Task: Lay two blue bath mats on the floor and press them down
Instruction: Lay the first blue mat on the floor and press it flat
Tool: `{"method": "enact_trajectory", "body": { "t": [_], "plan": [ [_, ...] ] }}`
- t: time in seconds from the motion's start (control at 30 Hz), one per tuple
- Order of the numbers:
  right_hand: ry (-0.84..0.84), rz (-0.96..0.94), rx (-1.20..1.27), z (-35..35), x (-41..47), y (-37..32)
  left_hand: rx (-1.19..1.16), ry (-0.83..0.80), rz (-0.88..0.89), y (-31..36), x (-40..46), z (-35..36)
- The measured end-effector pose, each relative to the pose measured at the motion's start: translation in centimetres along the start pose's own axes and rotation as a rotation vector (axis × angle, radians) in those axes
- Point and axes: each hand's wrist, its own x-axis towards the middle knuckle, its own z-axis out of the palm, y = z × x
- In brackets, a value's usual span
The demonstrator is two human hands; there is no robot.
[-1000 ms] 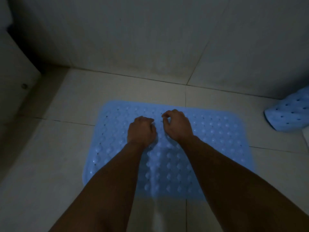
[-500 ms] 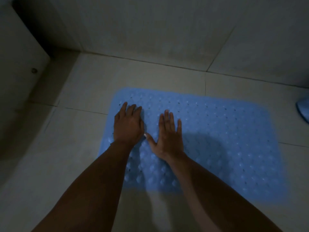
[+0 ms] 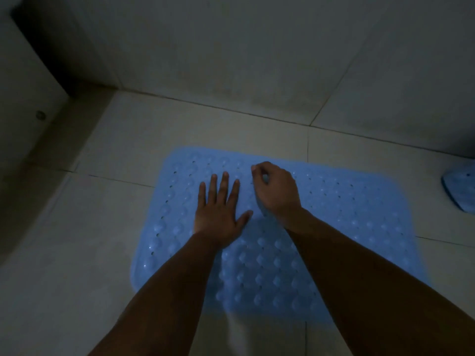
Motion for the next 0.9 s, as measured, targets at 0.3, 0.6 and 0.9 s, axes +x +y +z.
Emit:
{"method": "enact_trajectory", "body": {
  "t": [0.3,0.6,0.9],
  "plan": [
    [0.121,-0.237,-0.072,1.6,-0.6,3.7,0.004,0.048,0.004,-0.3,-0.1,1.2],
    [-0.229,-0.045,-0.126,-1.3,1.5,-2.7,-0.310,0.020,-0.036,-4.1,1.4,-5.6],
    [-0.420,-0.197,-0.460,10.3,-6.0,-6.1,-0.224,0.339,-0.169,-10.2,-1.8,-5.4]
  ]
}}
